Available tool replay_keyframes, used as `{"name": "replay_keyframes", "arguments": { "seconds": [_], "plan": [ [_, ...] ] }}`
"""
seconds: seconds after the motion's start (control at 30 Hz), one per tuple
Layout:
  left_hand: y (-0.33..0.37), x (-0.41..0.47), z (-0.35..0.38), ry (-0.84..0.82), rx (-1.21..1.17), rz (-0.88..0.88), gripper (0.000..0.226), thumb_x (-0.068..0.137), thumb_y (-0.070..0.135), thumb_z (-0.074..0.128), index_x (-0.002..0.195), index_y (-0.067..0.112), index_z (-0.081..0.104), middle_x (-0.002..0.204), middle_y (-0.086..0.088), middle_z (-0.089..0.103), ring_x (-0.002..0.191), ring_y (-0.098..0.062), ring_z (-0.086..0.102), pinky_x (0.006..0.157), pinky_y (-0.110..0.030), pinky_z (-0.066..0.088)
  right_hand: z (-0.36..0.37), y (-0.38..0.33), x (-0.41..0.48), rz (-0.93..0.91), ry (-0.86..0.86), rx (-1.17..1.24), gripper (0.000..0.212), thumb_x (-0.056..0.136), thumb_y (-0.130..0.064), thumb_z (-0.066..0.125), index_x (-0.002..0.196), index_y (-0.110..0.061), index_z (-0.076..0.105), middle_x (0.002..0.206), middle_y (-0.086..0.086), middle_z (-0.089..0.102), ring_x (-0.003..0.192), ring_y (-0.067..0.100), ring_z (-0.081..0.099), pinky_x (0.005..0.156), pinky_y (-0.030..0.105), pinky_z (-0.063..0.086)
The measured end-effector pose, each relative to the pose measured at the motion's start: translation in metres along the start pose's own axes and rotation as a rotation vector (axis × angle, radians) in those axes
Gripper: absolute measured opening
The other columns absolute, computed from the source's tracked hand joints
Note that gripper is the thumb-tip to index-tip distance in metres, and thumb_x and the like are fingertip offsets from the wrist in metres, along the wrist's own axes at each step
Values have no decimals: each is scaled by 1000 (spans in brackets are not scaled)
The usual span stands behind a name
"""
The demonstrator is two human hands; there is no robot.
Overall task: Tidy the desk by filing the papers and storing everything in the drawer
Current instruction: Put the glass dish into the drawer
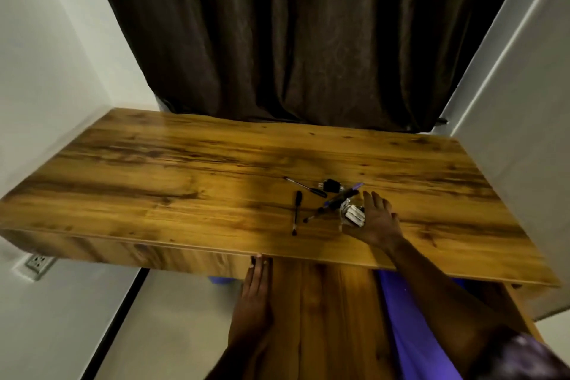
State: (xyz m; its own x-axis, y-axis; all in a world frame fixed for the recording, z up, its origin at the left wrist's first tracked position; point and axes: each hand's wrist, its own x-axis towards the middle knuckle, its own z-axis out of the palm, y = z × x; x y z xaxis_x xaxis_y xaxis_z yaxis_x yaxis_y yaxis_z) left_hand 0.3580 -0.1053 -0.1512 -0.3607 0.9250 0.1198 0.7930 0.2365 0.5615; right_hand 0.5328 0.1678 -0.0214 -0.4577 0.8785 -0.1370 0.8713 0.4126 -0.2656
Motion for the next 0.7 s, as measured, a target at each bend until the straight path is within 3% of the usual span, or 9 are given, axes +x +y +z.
{"name": "replay_keyframes", "arguments": {
  "seconds": [0.07, 0.13, 0.23, 0.27, 0.33, 0.43, 0.57, 0.63, 0.7],
  "plan": [
    [-5, 3, 3, -16, -63, 14, 102, 69, -5, 53, 157, 14, 4, 165, -3, -6, 150, -30, 11, 114, -47, 32, 1, -1, 10, 60, -74, 11, 120, 66, -69, 71, 154, -17, 9, 160, 8, 17, 144, 34, 18, 111, 55, 26],
    [-10, 3, 3, -37, -159, -48, 106, 65, -8, 56, 156, 12, 6, 165, -1, -4, 152, -24, 6, 114, -43, 36, 3, 1, 13, 86, -82, 56, 115, 68, -65, 73, 152, -17, 12, 154, 12, 28, 139, 36, 28, 109, 51, 33],
    [-17, 4, 9, -29, -233, -26, 95, 74, 0, 55, 156, 8, 6, 165, -1, -5, 152, -22, 3, 118, -45, 28, 1, 1, 8, 87, -59, 102, 112, 66, -60, 76, 150, -16, 18, 145, 12, 38, 131, 34, 37, 103, 45, 41],
    [-14, 4, 8, -23, -293, -8, 86, 83, 12, 51, 156, 9, 6, 166, -1, -3, 152, -22, 3, 120, -45, 24, 1, 2, 6, 88, -57, 113, 113, 63, -59, 77, 150, -17, 18, 143, 12, 39, 130, 33, 38, 103, 45, 42],
    [-8, 3, 5, 16, -350, 30, 74, 93, 44, 39, 156, 28, 4, 165, 5, 1, 152, -16, 5, 122, -46, 18, 2, 5, 1, 97, -63, 134, 116, 57, -60, 78, 149, -18, 22, 139, 10, 41, 127, 31, 41, 103, 43, 43],
    [-8, 3, 8, 86, -196, 100, 76, 80, 84, 32, 148, 53, 14, 162, 15, 14, 150, -7, 15, 122, -48, 20, 5, 14, -12, 86, -54, 162, 119, 45, -71, 73, 145, -23, 28, 134, 5, 46, 123, 26, 44, 102, 39, 44],
    [-9, -7, 12, 35, -232, 92, 59, 77, 78, 50, 133, 67, 33, 155, 19, 33, 144, -10, 31, 117, -49, 30, 11, 22, -38, 60, -43, 237, 116, 49, -64, 77, 147, -31, 26, 137, 3, 48, 128, 27, 44, 106, 38, 42],
    [-2, -7, 8, 23, -209, 89, 63, 82, 67, 56, 140, 60, 33, 156, 15, 33, 144, -14, 33, 117, -49, 30, 15, 27, -54, 27, -27, 254, 120, 45, -69, 75, 147, -37, 22, 134, 0, 52, 125, 23, 48, 103, 38, 46],
    [-2, -6, 4, 41, -159, 153, 81, 88, 53, 53, 155, 35, 12, 164, 2, 14, 150, -22, 21, 118, -48, 25, 22, 33, -69, -41, -21, 255, 117, 46, -68, 74, 147, -38, 23, 134, -3, 53, 123, 19, 51, 102, 37, 47]
  ]
}}
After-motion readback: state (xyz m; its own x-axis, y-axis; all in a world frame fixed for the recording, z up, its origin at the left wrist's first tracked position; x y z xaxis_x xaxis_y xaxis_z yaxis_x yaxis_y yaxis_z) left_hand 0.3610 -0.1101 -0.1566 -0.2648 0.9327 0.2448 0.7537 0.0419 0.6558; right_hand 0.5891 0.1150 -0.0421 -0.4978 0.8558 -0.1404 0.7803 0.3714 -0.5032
